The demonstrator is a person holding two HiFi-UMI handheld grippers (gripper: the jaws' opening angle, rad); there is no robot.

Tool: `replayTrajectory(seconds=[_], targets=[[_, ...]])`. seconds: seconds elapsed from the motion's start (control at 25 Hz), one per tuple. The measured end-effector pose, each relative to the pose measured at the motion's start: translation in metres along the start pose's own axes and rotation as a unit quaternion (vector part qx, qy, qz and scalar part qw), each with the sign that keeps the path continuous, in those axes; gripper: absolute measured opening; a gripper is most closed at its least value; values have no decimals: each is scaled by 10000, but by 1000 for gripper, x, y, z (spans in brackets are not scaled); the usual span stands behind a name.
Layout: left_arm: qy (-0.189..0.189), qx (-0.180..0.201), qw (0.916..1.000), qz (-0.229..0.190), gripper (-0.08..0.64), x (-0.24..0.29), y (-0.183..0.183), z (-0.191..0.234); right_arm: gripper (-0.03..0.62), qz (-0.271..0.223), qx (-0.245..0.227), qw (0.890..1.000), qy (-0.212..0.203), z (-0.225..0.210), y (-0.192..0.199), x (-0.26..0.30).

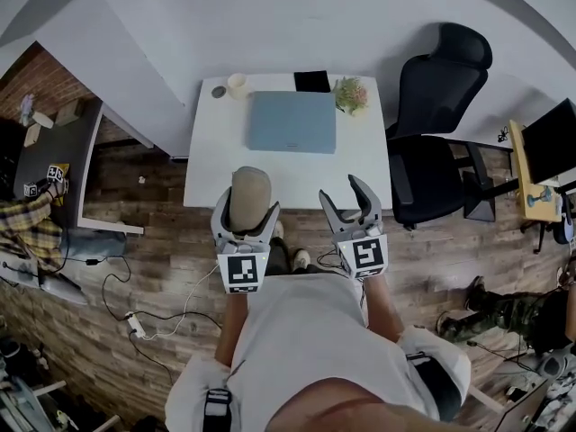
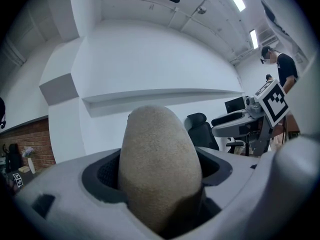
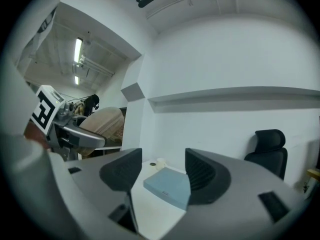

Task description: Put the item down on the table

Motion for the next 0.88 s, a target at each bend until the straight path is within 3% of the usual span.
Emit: replayTrajectory(seconds=[0.28,0.88], targets=[[-65,-31,10000,15,413,10,6,15,273,52,-33,9999,-100,4,4,21],[163,-27,9999,12,413,73,15,73,268,165,-110,9998,61,-4,5,99]])
Point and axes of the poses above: the fingertips, and each gripper's own axes: x forward along the fingers, z to its left, y out of its underside, the point moved 2 cm from there along -x, backward along the fingers, and after that the axes turned 12 degrees about y, right-handed, at the moved point
